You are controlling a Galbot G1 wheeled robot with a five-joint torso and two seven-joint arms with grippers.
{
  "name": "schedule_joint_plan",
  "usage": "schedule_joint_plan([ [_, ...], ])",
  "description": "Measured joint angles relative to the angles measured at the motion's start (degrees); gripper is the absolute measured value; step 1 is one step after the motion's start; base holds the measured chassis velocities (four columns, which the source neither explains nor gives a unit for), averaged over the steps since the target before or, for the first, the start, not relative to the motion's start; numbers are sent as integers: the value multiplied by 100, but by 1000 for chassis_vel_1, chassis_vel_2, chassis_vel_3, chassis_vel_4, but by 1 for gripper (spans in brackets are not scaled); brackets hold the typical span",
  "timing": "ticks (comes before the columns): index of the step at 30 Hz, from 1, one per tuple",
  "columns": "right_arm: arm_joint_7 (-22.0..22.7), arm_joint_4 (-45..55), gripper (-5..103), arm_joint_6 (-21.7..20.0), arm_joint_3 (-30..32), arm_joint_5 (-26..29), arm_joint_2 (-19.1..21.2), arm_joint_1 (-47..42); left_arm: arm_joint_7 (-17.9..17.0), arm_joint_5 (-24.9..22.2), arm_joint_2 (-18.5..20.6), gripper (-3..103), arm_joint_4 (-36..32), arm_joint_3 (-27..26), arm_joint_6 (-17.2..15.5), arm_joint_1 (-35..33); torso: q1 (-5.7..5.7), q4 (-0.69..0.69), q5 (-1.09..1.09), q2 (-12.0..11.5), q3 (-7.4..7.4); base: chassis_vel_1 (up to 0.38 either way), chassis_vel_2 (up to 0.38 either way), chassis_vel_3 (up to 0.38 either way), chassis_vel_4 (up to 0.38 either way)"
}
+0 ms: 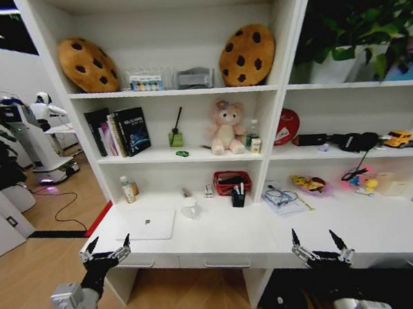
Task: Organize the objects on the table.
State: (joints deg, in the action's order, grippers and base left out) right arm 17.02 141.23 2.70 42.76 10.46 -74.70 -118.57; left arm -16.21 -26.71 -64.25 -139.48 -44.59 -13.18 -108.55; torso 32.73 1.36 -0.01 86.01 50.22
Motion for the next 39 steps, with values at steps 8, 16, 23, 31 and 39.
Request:
schedule_joint_plan([
  [8, 0, 1, 100, 0, -1, 0, -1, -1, 2, 0, 1, 100, 0, -1, 0, 1, -3, 5, -6, 3, -2, 325, 279, -306, -294],
  [16, 1, 0, 100, 1, 1, 0, 1, 1, 2, 0, -1, 100, -1, -1, 0, 0, -1, -1, 2, 1, -1, 71, 24, -38, -52],
  [23, 3, 0, 100, 0, 2, 0, 1, 1, 6, 0, -1, 100, -1, 1, 0, 1, -2, 2, 3, 1, -1, -73, -36, 41, 25],
  [31, 3, 0, 100, 0, 0, 0, 0, 1, 6, 0, -1, 100, -1, 0, 0, 0, -2, 1, 0, 2, -1, 0, 0, 0, 0],
  [39, 2, 0, 100, 0, 1, 0, 0, 1, 6, 0, -1, 100, -1, 0, 0, 1, -1, 1, 1, 0, -1, 22, -39, -27, 33],
])
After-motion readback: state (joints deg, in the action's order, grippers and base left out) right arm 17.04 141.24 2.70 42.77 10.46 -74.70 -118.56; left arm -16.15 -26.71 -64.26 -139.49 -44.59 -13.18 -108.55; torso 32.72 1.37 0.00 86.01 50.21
